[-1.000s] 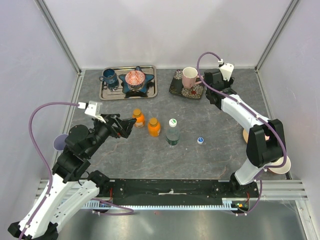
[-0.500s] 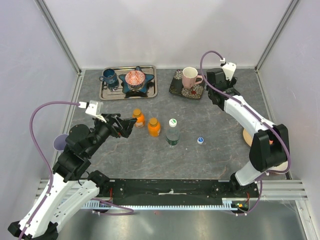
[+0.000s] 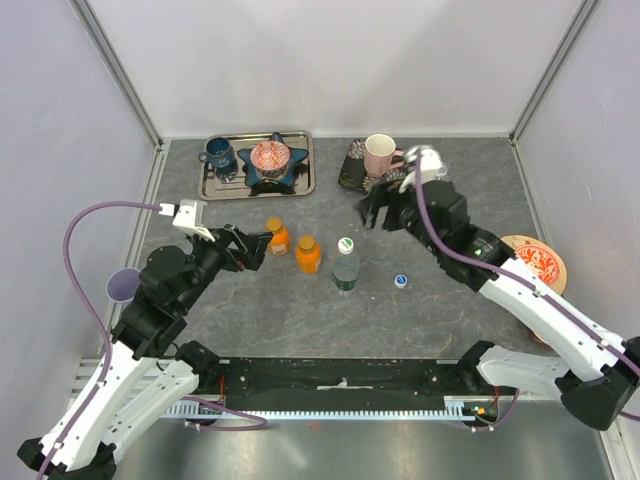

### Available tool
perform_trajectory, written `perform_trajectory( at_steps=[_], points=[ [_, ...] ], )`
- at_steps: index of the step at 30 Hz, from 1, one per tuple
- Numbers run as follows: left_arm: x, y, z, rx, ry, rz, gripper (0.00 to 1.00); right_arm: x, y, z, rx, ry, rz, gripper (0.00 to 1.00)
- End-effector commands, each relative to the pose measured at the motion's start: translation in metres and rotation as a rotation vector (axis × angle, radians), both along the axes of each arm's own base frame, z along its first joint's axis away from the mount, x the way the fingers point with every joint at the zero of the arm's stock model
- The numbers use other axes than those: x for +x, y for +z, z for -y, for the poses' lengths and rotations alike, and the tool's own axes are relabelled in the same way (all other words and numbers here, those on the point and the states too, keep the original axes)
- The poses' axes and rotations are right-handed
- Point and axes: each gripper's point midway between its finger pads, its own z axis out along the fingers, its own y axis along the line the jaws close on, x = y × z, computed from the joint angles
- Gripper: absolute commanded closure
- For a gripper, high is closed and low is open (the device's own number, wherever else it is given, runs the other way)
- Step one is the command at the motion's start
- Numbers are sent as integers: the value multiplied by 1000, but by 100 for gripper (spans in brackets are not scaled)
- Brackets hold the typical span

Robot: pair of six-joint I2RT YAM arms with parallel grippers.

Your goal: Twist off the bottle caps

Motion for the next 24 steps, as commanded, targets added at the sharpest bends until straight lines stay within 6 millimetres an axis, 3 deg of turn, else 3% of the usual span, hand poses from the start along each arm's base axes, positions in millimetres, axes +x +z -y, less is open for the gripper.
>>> perform_trajectory(
  at_steps=[1, 6, 16, 24],
  points=[
    [8, -3, -9, -44, 85, -24, 1, -58, -14, -69, -39, 327, -20, 15],
    [9, -13, -12, -5, 94, -26, 1, -71, -26, -82, -70, 330, -18, 9],
    [9, -23, -8, -21, 78, -39, 2, -57, -74, -84, -204, 277, -63, 10],
    [10, -28, -4, -13, 63, -53, 2, -56, -85, -89, -196, 281, -80, 24]
  ],
)
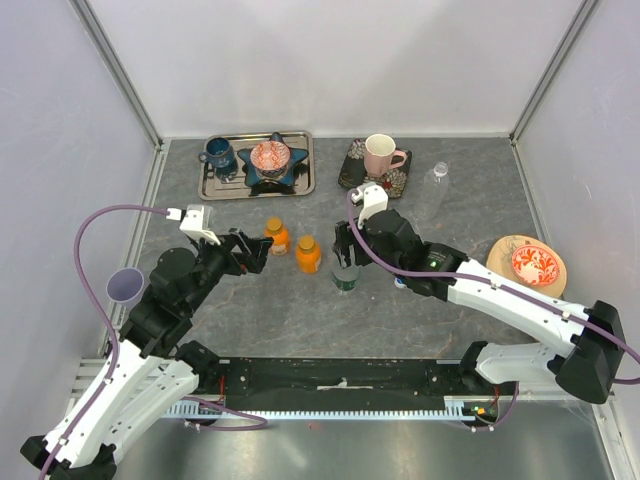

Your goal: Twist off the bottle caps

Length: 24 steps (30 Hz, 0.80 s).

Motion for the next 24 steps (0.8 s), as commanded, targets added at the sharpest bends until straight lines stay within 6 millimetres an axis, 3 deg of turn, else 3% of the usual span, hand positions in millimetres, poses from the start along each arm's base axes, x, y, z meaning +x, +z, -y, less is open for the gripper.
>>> perform_trajectory(
  at_steps=[1, 4, 5, 7, 13, 14, 15, 17, 18, 21, 22, 24],
  points=[
    [3, 7, 2, -41, 10, 15, 2, 3, 9, -7, 43, 1, 33, 26],
    [3, 6, 2, -33, 5, 18, 3, 0, 9, -8, 50, 16, 29, 42],
    [3, 6, 2, -29, 4, 20, 3, -1, 12, -9, 53, 18, 32, 53],
    [4, 9, 0, -24, 12, 32, 3, -3, 23, -4, 72, 8, 49, 62],
    [13, 39, -15, -2, 93, 122, 2, -11, 105, 12, 202, -16, 140, 66],
    [14, 44, -15, -1, 93, 137, 2, -12, 128, 12, 255, -24, 149, 70],
    [17, 58, -13, -12, 92, 169, 2, -17, 133, 8, 271, -1, 133, 76],
    [15, 72, -2, -16, 28, 215, 0, -24, 156, -4, 341, 56, 103, 94],
    [14, 85, 5, -26, -12, 251, 0, -34, 154, -21, 356, 148, 53, 98],
    [-2, 113, 37, -48, -219, 330, 1, -47, 167, -44, 408, 259, -9, 100],
    [-10, 115, 54, -68, -320, 314, 1, -54, 170, -49, 420, 308, -23, 100],
    [-27, 131, 69, -87, -453, 352, 1, -62, 182, -52, 442, 365, -7, 100]
  ],
)
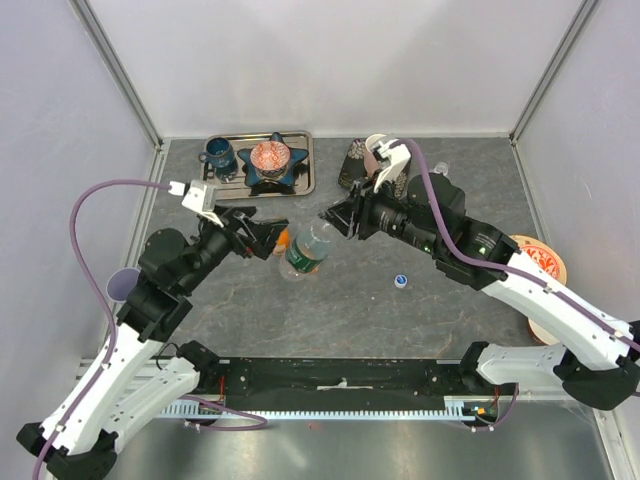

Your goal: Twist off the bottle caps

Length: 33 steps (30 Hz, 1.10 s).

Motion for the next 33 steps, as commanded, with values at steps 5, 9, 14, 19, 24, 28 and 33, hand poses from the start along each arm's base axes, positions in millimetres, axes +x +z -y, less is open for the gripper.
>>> perform_trajectory(
  at_steps=[5, 9, 14, 19, 24, 28, 33],
  points=[
    [-88, 84, 73, -85, -711, 247, 1, -43, 21, -22, 62, 269, -21, 100],
    [-101, 78, 88, -82, -900, 194, 0, -51, 32, -19, 96, 296, 3, 100],
    [-105, 59, 96, -79, -996, 113, 0, -56, 54, -14, 140, 306, 56, 100],
    [-93, 48, 100, -60, -965, 87, 0, -60, 70, -14, 170, 327, 90, 100],
    [-92, 43, 102, -50, -975, 79, 0, -56, 77, -17, 183, 320, 110, 100],
    [-90, 37, 102, -39, -960, 57, 1, -55, 81, -19, 189, 322, 117, 100],
    [-89, 30, 103, -22, -955, 52, 11, -52, 80, -22, 188, 319, 118, 100]
  ],
)
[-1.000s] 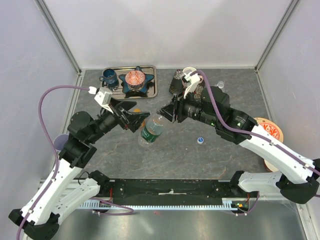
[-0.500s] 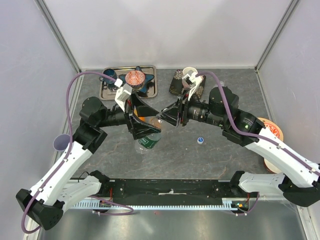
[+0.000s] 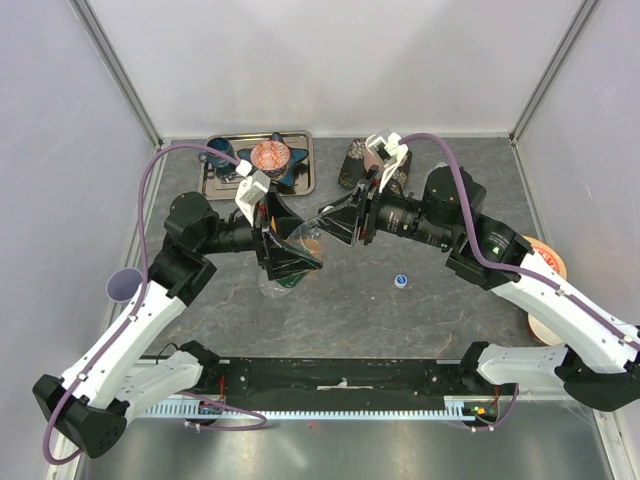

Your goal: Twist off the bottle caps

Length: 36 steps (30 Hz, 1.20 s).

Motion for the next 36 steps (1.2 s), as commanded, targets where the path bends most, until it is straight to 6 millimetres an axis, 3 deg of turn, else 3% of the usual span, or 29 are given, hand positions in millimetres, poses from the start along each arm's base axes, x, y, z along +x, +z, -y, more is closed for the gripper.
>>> perform_trajectory(
  at_steps=[1, 11, 12, 13, 16, 19, 22, 27, 36],
  points=[
    [-3, -5, 1, 19, -16, 26, 13, -1, 31, 0, 72, 6, 58, 100],
    [-1, -24, 3, 72, -8, 25, 40, 1, 30, 0, 61, 1, 54, 100],
    [0, -26, 3, 78, 1, 31, 42, 1, 31, 0, 62, -2, 60, 90],
    [2, -24, 1, 75, 28, 44, 42, 3, 35, 3, 68, -22, 64, 67],
    [12, -24, -2, 76, 102, 74, 43, 12, 45, 11, 80, -91, 67, 29],
    [25, -18, -9, 69, 212, 114, 44, 19, 51, 19, 98, -154, 48, 18],
    [45, -15, -18, 72, 361, 145, 45, 32, 52, 24, 108, -239, 14, 15],
    [72, -10, -35, 100, 621, 200, 47, 58, 36, 27, 70, -378, -64, 16],
    [84, -14, -30, 194, 814, 271, 48, 74, 28, 9, 74, -407, -133, 20]
  ],
)
